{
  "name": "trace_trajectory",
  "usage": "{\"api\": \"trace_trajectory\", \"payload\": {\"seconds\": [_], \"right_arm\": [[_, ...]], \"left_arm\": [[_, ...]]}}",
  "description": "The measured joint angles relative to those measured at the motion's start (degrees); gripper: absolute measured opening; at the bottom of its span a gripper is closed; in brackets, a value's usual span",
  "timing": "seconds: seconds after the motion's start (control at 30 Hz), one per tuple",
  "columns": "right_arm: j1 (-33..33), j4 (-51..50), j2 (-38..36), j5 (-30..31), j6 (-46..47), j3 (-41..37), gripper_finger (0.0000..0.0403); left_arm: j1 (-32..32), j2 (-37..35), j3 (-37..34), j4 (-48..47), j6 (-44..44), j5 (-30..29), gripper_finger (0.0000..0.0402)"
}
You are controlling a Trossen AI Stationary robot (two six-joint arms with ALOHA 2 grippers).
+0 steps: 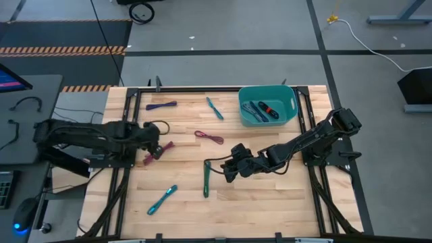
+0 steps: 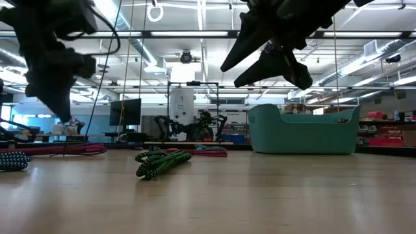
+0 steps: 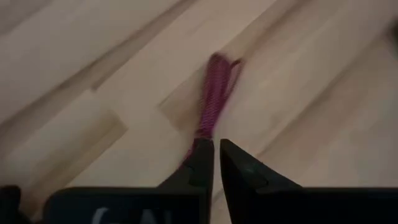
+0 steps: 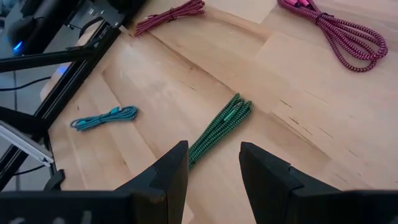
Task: Pick and place USB-C Cables
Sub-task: Put the left pink charger cable into the light blue bin
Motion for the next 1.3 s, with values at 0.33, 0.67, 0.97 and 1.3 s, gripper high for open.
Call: {"api": "trace_trajectory", "payload": {"seconds": [0.33,0.67,0.97,1.3], "right_arm": [[-0.02,-0.02,0.0,-0.02,-3.57,0.0,0.0148],[1.99,-0.84,-3.03,-0.47,-4.12,0.0,0.0148],[5.51,-13.02,-11.09,1.63,-4.12,0.0,0.0148],[15.97,-31.33,-15.94,9.57,13.06,0.0,0.0148]], "left_arm": [[0.0,15.72,0.0,2.85,2.61,-1.35,0.0159],[-0.02,24.71,0.33,8.91,4.27,-2.47,0.0133],[0.04,24.85,0.13,18.51,7.99,1.47,0.0012],[-0.21,24.43,3.67,44.56,2.8,11.14,0.0003]]}}
